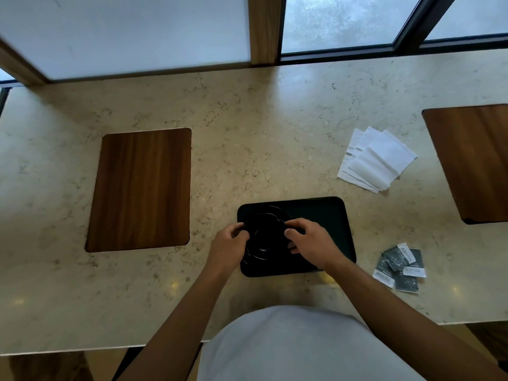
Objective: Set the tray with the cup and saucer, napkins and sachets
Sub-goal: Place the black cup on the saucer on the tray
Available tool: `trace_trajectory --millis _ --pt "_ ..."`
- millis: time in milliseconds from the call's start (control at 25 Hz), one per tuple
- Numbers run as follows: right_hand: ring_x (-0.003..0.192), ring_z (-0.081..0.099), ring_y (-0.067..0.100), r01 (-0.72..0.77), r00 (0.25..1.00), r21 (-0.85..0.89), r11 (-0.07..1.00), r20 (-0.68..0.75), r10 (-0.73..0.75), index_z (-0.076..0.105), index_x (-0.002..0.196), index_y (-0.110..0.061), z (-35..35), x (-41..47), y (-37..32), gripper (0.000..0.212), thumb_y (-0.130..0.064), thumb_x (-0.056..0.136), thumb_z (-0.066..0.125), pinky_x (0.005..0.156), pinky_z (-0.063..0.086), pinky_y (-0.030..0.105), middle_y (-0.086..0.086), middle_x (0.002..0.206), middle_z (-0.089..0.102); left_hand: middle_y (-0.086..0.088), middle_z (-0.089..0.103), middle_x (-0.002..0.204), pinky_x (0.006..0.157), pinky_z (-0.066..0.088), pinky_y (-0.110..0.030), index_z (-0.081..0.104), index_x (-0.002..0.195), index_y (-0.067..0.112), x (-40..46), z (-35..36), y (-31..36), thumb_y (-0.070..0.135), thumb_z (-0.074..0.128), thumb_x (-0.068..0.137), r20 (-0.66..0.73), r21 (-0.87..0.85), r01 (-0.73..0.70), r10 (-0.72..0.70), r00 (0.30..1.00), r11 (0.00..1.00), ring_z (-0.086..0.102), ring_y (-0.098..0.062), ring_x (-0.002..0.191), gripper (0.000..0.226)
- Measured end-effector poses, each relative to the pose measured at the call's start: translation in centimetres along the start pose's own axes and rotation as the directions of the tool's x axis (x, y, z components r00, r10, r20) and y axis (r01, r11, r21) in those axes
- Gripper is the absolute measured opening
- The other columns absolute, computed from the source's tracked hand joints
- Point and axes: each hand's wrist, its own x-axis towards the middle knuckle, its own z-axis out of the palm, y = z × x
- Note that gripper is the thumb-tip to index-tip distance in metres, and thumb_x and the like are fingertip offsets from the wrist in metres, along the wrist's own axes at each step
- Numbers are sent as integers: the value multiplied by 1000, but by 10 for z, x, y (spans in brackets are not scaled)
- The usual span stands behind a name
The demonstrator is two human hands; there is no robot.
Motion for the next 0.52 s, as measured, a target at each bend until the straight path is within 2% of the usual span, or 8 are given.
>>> trace_trajectory --millis 120,280,440,520 --pt "92 71 11 21 998 -23 1000 -53 -22 61 134 -23 -1 -7 2 32 -28 102 57 83 62 31 -7 111 69 7 73 103 82 62 -33 65 131 21 -9 -2 -2 18 55 99 15 -104 -1 3 1000 995 72 -12 93 34" --pt "94 70 9 19 990 -26 999 -137 -22 62 132 -20 -2 -17 8 31 -18 102 55 89 60 33 -7 111 69 7 71 102 82 61 -32 60 137 16 -19 -3 -7 15 53 101 19 -155 -6 9 1000 988 72 -16 95 37" --pt "90 72 11 20 985 -1 1000 -172 -20 64 130 -19 -5 -25 12 31 -15 100 56 89 61 38 -7 110 70 6 68 114 88 59 -35 56 138 18 -34 0 -10 24 54 101 -3 -33 -62 62 998 997 68 -15 103 37" --pt "89 73 12 24 982 13 1000 -186 -21 65 128 -19 -5 -29 15 30 -16 99 57 88 62 39 -6 110 70 4 66 124 83 55 -26 55 137 21 -42 2 -10 28 55 98 -69 91 -140 146 987 986 63 -11 105 40"
